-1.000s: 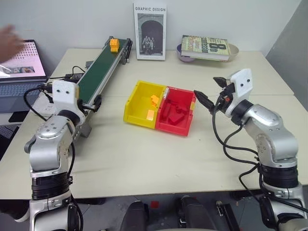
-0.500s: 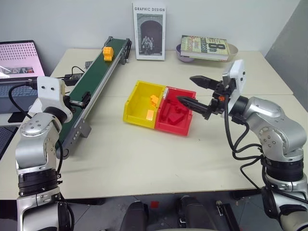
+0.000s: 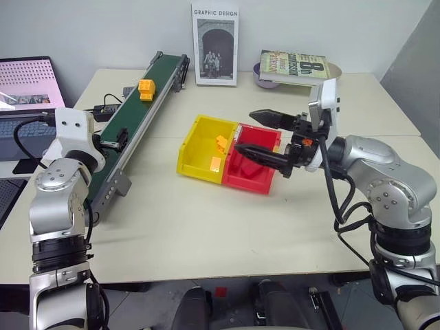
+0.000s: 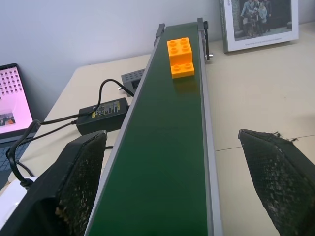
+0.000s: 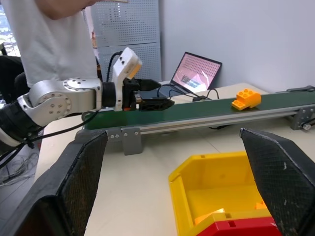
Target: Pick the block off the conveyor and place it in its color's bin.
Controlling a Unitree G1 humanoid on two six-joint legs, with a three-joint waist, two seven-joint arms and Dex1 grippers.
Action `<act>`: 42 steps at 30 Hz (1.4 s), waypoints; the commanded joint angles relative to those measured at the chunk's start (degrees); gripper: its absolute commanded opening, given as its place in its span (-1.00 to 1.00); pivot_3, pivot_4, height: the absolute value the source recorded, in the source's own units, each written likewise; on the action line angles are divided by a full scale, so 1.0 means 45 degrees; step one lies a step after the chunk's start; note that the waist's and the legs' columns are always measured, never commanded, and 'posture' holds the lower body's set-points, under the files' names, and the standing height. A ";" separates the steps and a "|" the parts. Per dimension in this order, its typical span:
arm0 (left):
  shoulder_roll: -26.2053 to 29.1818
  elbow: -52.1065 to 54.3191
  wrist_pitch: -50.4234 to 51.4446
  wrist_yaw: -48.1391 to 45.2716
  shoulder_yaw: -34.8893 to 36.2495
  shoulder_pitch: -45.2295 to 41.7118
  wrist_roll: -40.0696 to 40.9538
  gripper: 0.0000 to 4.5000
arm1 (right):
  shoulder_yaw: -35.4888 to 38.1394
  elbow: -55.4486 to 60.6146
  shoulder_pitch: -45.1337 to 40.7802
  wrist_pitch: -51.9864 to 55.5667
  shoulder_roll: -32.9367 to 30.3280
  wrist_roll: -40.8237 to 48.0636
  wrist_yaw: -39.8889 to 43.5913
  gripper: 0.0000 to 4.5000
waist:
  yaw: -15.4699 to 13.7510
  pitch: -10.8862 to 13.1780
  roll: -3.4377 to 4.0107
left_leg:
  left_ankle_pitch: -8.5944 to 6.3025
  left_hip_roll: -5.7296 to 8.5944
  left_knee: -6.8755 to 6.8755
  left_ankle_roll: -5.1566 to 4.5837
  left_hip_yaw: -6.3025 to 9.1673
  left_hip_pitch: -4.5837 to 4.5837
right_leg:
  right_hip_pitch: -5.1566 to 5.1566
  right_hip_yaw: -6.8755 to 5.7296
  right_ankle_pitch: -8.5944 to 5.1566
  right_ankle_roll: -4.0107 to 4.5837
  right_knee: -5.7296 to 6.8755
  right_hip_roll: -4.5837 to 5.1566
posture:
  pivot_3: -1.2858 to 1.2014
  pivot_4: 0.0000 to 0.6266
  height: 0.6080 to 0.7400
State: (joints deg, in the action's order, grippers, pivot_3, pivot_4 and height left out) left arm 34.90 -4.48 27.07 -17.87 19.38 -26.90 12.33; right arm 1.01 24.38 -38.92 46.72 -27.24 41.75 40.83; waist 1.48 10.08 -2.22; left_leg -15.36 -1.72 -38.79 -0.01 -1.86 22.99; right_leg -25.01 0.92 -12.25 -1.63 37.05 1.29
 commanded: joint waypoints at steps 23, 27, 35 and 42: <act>-0.0116 -0.2082 -0.0415 0.0474 -0.0644 -0.1226 -0.0435 0.99 | 0.0001 0.1217 -0.0234 0.0322 -0.0444 0.0844 -0.0179 1.00 | 0.0000 0.0000 0.0000 | 0.0000 0.0003 0.0000 0.0000 0.0001 0.0002 | -0.0002 -0.0005 0.0000 0.0000 0.0001 -0.0001 | 0.03 -0.52 1.00; -0.0143 -0.2267 -0.0445 0.0476 -0.0760 -0.1358 -0.0483 0.99 | 0.0042 0.1263 -0.0200 0.0354 -0.0488 0.0938 -0.0276 1.00 | -0.0002 0.0000 0.0000 | 0.0000 0.0002 -0.0001 0.0000 0.0002 0.0002 | -0.0002 -0.0005 0.0000 0.0000 0.0001 -0.0001 | 0.03 -0.52 1.00; -0.0126 -0.2378 -0.0340 0.0627 -0.0669 -0.1386 -0.0535 0.83 | 0.0116 0.1403 -0.0190 0.0537 -0.0601 0.1211 -0.0436 1.00 | -0.0001 0.0000 0.0000 | 0.0000 0.0001 0.0000 0.0000 0.0002 0.0002 | -0.0002 -0.0005 0.0000 -0.0001 0.0001 0.0003 | 0.03 -0.52 1.00; -0.0038 -0.1483 0.0312 0.0723 -0.0130 -0.0703 -0.0164 0.27 | 0.0042 0.1309 -0.0279 0.0491 -0.0628 0.1275 -0.0540 1.00 | 0.0002 0.0000 0.0000 | 0.0000 -0.0002 0.0000 0.0000 0.0002 0.0001 | -0.0002 -0.0004 0.0000 0.0000 0.0001 0.0013 | 0.03 -0.52 1.00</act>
State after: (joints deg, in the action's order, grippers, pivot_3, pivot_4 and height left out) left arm 33.83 -14.91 28.04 -15.13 17.34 -30.51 11.32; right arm -0.04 28.92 -39.08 49.38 -29.57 46.49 38.56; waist 1.49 10.08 -2.22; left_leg -15.36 -1.73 -38.79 -0.01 -1.85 22.99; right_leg -25.02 0.90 -12.25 -1.63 37.05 1.37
